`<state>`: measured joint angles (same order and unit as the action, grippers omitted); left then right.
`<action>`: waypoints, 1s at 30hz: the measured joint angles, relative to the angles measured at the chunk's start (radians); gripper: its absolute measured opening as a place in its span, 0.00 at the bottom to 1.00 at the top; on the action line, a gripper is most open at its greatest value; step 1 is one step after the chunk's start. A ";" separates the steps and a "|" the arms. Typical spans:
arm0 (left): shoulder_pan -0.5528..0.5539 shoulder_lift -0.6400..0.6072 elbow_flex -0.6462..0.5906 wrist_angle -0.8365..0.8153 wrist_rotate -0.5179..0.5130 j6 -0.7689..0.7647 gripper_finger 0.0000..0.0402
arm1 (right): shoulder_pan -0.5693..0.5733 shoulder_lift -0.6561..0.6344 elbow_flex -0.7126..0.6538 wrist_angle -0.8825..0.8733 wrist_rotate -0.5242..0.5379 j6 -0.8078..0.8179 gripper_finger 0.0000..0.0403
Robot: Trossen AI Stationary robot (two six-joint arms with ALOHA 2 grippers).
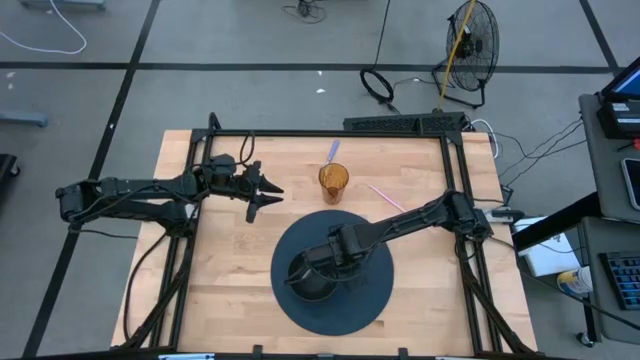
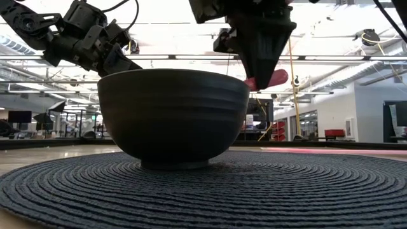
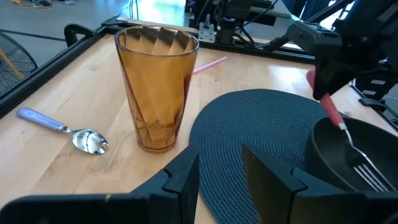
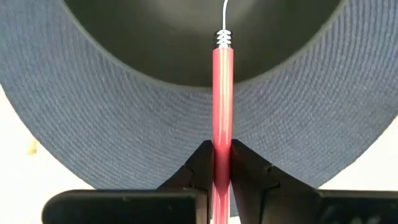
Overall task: Pick & Place Utensil
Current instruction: Put the pink fork into the black bowl
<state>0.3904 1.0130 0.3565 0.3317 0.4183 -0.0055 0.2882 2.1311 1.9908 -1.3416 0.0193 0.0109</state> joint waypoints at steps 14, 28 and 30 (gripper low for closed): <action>0.000 0.000 0.000 -0.002 0.000 0.000 0.32 | 0.000 0.000 -0.002 0.041 0.001 0.003 0.10; 0.001 0.000 0.000 -0.009 0.000 0.001 0.32 | -0.001 0.000 -0.003 0.063 0.001 0.003 0.11; 0.001 0.000 0.000 -0.009 0.000 0.001 0.32 | -0.001 0.000 -0.003 0.067 0.002 0.003 0.11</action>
<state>0.3912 1.0130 0.3565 0.3229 0.4179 -0.0048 0.2874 2.1311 1.9881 -1.2747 0.0208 0.0143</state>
